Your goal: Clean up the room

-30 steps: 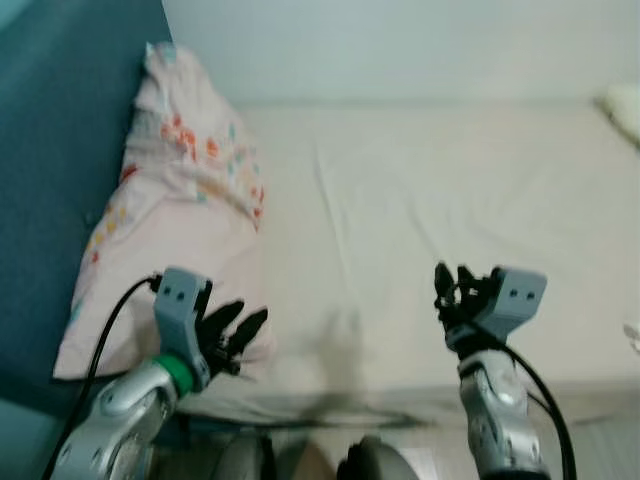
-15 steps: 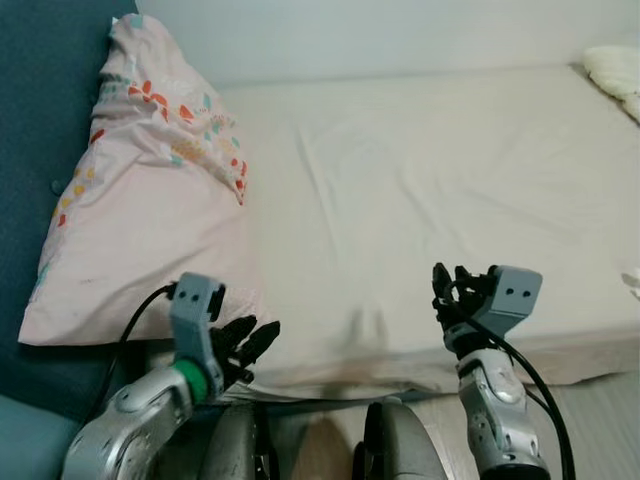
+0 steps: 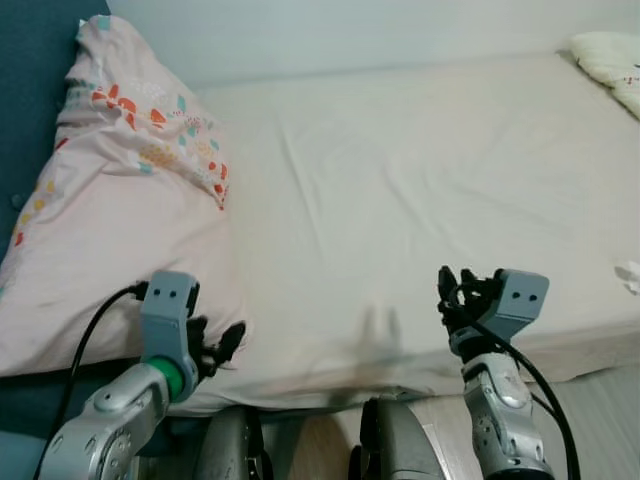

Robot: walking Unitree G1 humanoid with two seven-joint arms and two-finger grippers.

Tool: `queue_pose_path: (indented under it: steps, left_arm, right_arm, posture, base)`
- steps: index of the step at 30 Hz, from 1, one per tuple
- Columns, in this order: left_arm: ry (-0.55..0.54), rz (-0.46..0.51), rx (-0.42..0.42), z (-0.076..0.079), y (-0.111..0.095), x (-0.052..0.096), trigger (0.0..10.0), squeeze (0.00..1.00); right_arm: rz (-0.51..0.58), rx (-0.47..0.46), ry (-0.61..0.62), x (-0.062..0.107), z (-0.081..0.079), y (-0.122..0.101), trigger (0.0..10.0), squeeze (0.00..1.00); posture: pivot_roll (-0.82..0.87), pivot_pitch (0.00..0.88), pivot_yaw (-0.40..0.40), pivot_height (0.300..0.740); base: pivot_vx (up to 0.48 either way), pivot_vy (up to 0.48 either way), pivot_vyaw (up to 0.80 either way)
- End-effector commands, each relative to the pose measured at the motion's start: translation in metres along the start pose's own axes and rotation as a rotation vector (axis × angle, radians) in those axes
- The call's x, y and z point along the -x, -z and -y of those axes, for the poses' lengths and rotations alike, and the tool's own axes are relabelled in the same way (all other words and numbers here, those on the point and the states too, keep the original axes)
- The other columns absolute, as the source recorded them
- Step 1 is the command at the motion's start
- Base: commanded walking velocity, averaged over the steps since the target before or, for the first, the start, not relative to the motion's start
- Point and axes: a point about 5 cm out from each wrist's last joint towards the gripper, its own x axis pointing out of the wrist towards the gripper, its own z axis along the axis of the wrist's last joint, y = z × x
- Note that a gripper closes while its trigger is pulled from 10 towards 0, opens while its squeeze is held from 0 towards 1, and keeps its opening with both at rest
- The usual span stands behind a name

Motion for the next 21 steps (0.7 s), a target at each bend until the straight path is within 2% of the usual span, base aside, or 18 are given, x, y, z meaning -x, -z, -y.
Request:
queue_pose_path:
  steps: [1, 2, 3, 5, 6, 8, 12, 13, 17, 18, 19, 20, 21]
  left_arm:
    - [-0.121, -0.104, 0.023, -0.015, 0.019, -0.001, 10.0, 1.00]
    - [-0.175, -0.162, 0.070, -0.019, 0.028, -0.006, 10.0, 1.00]
    - [-0.175, -0.162, 0.070, -0.019, 0.028, -0.006, 10.0, 1.00]
    - [-0.179, -0.226, 0.150, -0.015, 0.034, -0.011, 10.0, 1.00]
    - [-0.179, -0.226, 0.150, -0.015, 0.034, -0.011, 10.0, 1.00]
    - [-0.188, -0.231, 0.206, -0.010, 0.032, -0.016, 10.0, 1.00]
    - [-0.196, -0.160, 0.339, 0.004, 0.021, -0.033, 10.0, 1.00]
    - [-0.165, -0.138, 0.371, 0.010, 0.018, -0.037, 10.0, 1.00]
    - [-0.100, -0.098, 0.410, 0.019, 0.012, -0.043, 10.0, 1.00]
    - [-0.086, -0.021, 0.402, 0.021, 0.002, -0.048, 10.0, 1.00]
    - [-0.086, -0.021, 0.402, 0.021, 0.002, -0.048, 10.0, 1.00]
    - [-0.088, -0.003, 0.398, 0.021, 0.000, -0.049, 10.0, 0.78]
    - [-0.088, -0.003, 0.398, 0.021, 0.000, -0.049, 10.0, 0.78]
  right_arm:
    - [-0.027, -0.008, -0.005, 0.001, -0.002, 0.006, 10.0, 0.00]
    - [-0.025, -0.008, -0.012, 0.000, -0.004, 0.005, 10.0, 0.00]
    - [-0.025, -0.008, -0.012, 0.000, -0.004, 0.005, 10.0, 0.00]
    - [-0.022, -0.004, -0.016, 0.000, -0.003, 0.003, 10.0, 0.00]
    - [-0.022, -0.004, -0.016, 0.000, -0.003, 0.003, 10.0, 0.00]
    - [-0.031, 0.003, -0.012, 0.004, 0.001, 0.004, 10.0, 0.00]
    - [-0.038, 0.006, -0.011, 0.007, 0.002, 0.006, 10.0, 0.00]
    - [-0.038, 0.005, -0.013, 0.007, 0.001, 0.006, 10.0, 0.00]
    - [-0.037, 0.003, -0.017, 0.006, -0.001, 0.005, 10.0, 0.00]
    - [-0.040, 0.004, -0.025, 0.006, -0.002, 0.005, 10.0, 0.00]
    - [-0.040, 0.004, -0.025, 0.006, -0.002, 0.005, 10.0, 0.00]
    - [-0.042, 0.005, -0.027, 0.006, -0.003, 0.005, 10.0, 0.00]
    - [-0.042, 0.005, -0.027, 0.006, -0.003, 0.005, 10.0, 0.00]
  posture:
    - [0.01, 0.172, 0.062, 0.626]
    - [0.00, 0.174, 0.057, 0.626]
    - [0.00, 0.174, 0.057, 0.626]
    - [-0.01, 0.182, 0.050, 0.626]
    - [-0.01, 0.182, 0.050, 0.626]
    - [-0.01, 0.188, 0.048, 0.626]
    - [-0.01, 0.192, 0.047, 0.626]
    - [-0.02, 0.195, 0.044, 0.626]
    - [-0.03, 0.200, 0.036, 0.626]
    - [-0.03, 0.203, 0.031, 0.626]
    - [-0.03, 0.203, 0.031, 0.626]
    - [-0.03, 0.203, 0.031, 0.626]
    - [-0.03, 0.203, 0.031, 0.626]
  base:
    - [0.000, 0.000, 0.00]
    - [0.000, 0.000, 0.00]
    - [0.000, 0.000, 0.00]
    - [0.000, 0.000, 0.00]
    - [0.000, 0.000, 0.00]
    - [0.000, 0.000, 0.00]
    - [0.000, 0.000, 0.00]
    - [0.000, 0.000, 0.00]
    - [0.000, 0.000, 0.00]
    - [0.000, 0.000, 0.00]
    - [0.000, 0.000, 0.00]
    - [0.000, 0.000, 0.00]
    - [0.000, 0.000, 0.00]
